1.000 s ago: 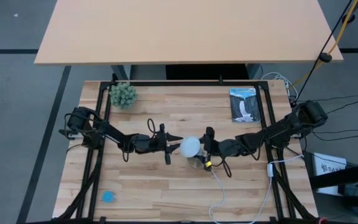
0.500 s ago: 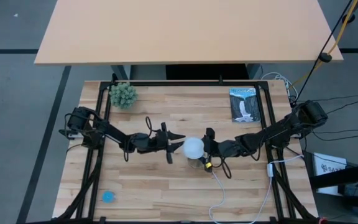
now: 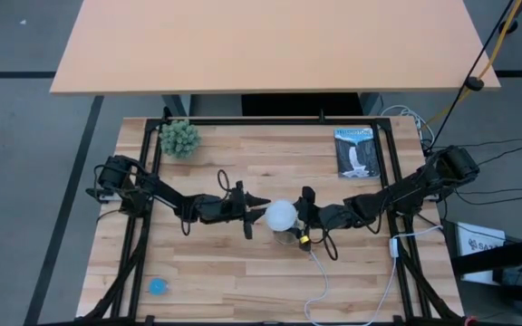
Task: Screw lightbulb
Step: Insert the lightbulb into the lamp
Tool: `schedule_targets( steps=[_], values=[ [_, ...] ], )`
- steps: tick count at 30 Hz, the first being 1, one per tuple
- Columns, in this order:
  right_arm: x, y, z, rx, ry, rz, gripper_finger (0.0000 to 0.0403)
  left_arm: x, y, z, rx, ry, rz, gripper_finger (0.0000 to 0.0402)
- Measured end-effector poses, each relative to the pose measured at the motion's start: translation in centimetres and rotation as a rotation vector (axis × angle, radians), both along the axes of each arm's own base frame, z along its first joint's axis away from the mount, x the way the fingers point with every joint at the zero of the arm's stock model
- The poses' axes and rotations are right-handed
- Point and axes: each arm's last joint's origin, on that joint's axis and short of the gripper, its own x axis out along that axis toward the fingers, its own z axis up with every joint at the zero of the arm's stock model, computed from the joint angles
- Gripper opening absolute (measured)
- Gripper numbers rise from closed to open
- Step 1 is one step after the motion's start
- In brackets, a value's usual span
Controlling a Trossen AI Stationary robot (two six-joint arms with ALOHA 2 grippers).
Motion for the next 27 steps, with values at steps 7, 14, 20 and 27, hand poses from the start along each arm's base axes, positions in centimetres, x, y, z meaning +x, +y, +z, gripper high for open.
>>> schedule_targets(
  steps=[7, 14, 20, 27],
  values=[
    [-0.3, -0.1, -0.1, 0.005, 0.029, -0.011, 0.0265, 2.1, -0.7, 0.9, 0.027, 0.105, -0.019, 0.0117],
    [-0.5, -0.1, -0.6, 0.035, 0.077, -0.028, 0.0265, 3.1, -1.0, 1.0, 0.048, 0.192, -0.030, 0.0117],
    [-0.9, -0.3, -1.2, 0.062, 0.149, -0.056, 0.0265, 3.2, -1.1, 0.7, 0.033, 0.202, -0.030, 0.0117],
    [-1.0, 0.2, -1.3, 0.045, 0.161, -0.030, 0.0265, 3.2, -1.1, 0.9, 0.054, 0.176, -0.032, 0.0117]
  ],
)
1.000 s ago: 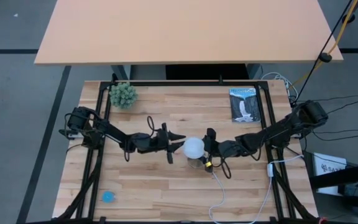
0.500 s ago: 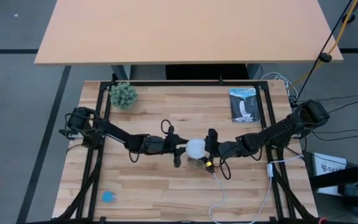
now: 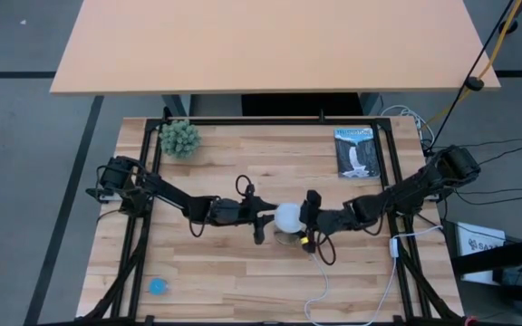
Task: Screw lightbulb
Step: Insert the lightbulb into the lamp
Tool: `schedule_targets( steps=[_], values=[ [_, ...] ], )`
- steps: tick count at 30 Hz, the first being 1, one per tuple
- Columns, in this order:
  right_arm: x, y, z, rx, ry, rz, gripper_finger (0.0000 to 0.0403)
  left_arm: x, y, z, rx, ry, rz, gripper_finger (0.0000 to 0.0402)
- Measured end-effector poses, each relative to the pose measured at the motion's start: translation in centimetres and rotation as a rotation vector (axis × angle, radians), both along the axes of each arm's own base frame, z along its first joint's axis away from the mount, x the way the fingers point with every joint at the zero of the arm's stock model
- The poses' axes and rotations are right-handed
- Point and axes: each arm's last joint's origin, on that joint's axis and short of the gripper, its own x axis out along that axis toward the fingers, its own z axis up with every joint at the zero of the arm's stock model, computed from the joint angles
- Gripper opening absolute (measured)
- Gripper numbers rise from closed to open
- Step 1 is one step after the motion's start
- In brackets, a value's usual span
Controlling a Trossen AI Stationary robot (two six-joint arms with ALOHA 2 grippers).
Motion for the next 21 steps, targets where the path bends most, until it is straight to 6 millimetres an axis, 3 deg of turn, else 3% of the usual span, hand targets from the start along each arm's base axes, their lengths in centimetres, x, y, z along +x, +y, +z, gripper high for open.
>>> schedule_targets(
  steps=[10, 21],
  values=[
    [-0.43, 0.48, -0.37, -0.073, 0.047, 0.042, 0.0264, -0.02, -0.09, 0.00, 0.029, 0.003, -0.008, 0.0117],
    [-0.46, 0.44, -0.41, -0.086, 0.053, 0.039, 0.0231, -0.01, -0.06, 0.00, 0.028, 0.004, -0.006, 0.0117]
  ],
)
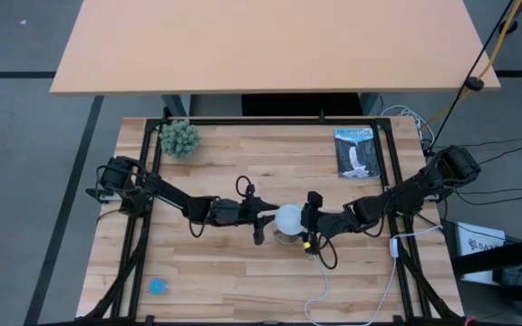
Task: Screw lightbulb
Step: Insert the lightbulb into the lamp
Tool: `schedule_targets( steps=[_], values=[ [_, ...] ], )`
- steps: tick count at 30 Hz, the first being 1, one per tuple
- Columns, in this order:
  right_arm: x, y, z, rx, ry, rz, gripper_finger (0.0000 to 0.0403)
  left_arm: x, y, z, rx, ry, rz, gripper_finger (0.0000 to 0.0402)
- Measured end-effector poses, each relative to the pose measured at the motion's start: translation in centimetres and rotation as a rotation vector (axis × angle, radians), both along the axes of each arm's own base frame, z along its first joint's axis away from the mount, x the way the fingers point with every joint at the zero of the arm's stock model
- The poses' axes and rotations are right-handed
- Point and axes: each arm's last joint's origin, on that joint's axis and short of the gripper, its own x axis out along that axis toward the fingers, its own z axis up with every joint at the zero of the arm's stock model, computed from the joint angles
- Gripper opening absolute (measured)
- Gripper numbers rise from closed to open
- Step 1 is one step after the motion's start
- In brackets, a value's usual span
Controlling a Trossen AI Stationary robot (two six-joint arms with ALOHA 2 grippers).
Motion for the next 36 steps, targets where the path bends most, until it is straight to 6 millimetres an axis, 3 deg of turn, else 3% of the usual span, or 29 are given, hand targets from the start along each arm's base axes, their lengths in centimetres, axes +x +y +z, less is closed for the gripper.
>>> schedule_targets(
  steps=[20, 36],
  values=[
    [-0.04, 0.05, -0.07, 0.014, 0.011, 0.017, 0.0221, 0.05, -0.01, 0.29, -0.008, -0.030, 0.002, 0.0117],
    [-0.55, -0.15, 0.33, 0.024, 0.031, 0.005, 0.0221, -0.09, 0.09, -0.45, 0.007, 0.045, 0.004, 0.0117]
  ],
)
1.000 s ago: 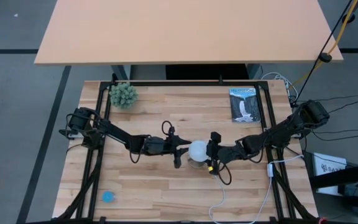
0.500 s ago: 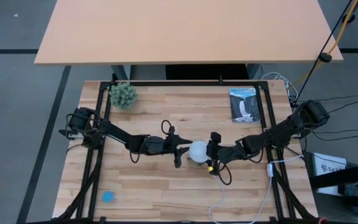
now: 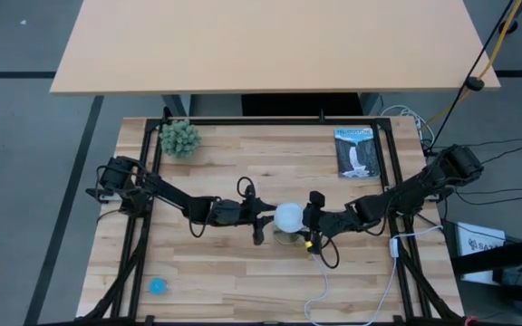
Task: Screw lightbulb
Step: Insert the lightbulb into the lamp
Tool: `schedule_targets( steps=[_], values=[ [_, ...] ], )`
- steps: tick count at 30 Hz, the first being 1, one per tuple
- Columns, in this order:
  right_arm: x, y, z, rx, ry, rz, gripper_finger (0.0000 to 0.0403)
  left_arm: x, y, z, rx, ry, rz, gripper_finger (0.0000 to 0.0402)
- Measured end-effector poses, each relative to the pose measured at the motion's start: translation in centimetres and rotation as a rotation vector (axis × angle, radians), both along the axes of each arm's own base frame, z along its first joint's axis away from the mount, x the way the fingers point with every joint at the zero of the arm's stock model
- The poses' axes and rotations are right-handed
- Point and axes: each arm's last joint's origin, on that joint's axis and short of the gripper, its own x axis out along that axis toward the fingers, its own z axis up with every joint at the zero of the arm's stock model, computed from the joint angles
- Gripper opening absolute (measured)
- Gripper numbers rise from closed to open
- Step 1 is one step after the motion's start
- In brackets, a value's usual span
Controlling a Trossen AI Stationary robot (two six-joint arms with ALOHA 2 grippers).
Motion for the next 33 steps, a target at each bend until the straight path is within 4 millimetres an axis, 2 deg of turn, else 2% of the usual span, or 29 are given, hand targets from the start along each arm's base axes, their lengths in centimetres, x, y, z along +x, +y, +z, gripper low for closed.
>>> schedule_targets(
  steps=[6, 12, 22, 27, 33],
  values=[
    [-0.1, -0.1, 0.4, 0.002, -0.013, 0.002, 0.0221, 0.0, 0.0, -0.1, 0.001, 0.006, 0.000, 0.0117],
    [-0.4, -0.2, 0.0, -0.001, 0.037, -0.005, 0.0221, -0.1, -0.1, -0.3, 0.004, 0.030, -0.003, 0.0117],
    [-2.3, 0.0, 0.1, 0.061, 0.153, -0.044, 0.0218, -0.3, -0.4, -0.6, -0.015, 0.064, -0.006, 0.0117],
    [-4.2, 0.3, 0.7, 0.071, 0.223, -0.062, 0.0181, -0.4, -1.2, -0.6, 0.006, 0.066, -0.036, 0.0117],
    [-5.6, 1.4, 1.4, 0.044, 0.209, -0.033, 0.0094, -0.7, -2.3, -0.6, -0.045, 0.058, -0.054, 0.0117]
  ],
)
